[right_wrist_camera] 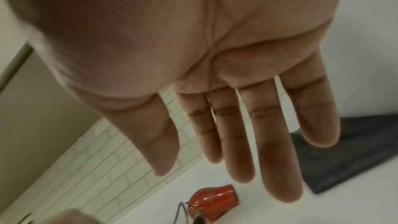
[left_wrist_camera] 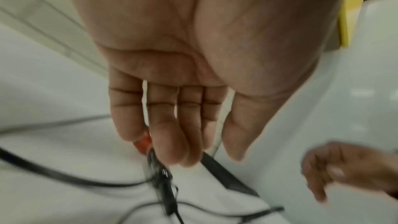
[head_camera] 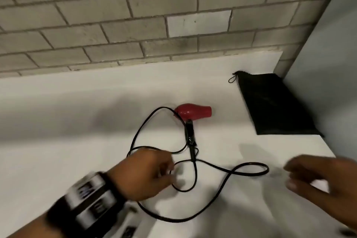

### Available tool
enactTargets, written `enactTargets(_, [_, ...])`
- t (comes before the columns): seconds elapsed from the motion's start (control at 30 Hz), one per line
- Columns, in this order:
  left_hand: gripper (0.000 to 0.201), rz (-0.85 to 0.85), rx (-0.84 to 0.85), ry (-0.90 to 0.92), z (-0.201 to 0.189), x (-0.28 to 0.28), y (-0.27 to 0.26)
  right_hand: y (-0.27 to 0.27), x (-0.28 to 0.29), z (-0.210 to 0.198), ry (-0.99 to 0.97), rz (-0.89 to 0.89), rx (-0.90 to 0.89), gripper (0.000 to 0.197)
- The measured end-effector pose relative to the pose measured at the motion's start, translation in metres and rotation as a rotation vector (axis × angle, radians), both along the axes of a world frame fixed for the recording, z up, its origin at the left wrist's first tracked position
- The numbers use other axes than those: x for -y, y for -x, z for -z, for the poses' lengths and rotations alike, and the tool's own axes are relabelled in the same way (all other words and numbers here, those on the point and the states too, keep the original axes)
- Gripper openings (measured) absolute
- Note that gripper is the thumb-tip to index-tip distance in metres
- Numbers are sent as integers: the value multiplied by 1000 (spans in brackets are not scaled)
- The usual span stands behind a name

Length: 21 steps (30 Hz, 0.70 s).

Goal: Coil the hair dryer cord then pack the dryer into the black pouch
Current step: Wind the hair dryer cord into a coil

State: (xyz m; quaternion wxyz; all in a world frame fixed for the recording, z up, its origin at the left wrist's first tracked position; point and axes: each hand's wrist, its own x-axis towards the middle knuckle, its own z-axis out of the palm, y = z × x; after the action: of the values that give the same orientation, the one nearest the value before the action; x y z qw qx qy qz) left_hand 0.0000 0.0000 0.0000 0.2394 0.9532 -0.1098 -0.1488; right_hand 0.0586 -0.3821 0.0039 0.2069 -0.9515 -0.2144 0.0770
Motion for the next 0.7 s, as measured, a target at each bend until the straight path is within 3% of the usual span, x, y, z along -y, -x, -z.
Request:
enactTargets(0.17, [48,77,-95,-422,57,71,-34,-28,-86,-9,65,-187,-93,33])
enactTargets(0.4, [22,-154,-157,-434,60,81,-47,-40,-123,12,116,-242,-210,34])
enactTargets(0.5, [26,-317,-173,-123,47,70,-50,-45,-136,15,87,-256,-263,31])
enactTargets(0.63, [18,-700,-270,889,14,61,-66,-47,-153,14,-164,-220,-385,47])
enactTargets(0.7, [12,-798,-323,1172,0,61,-78,-48,-164,11,-310,-204,-379,51])
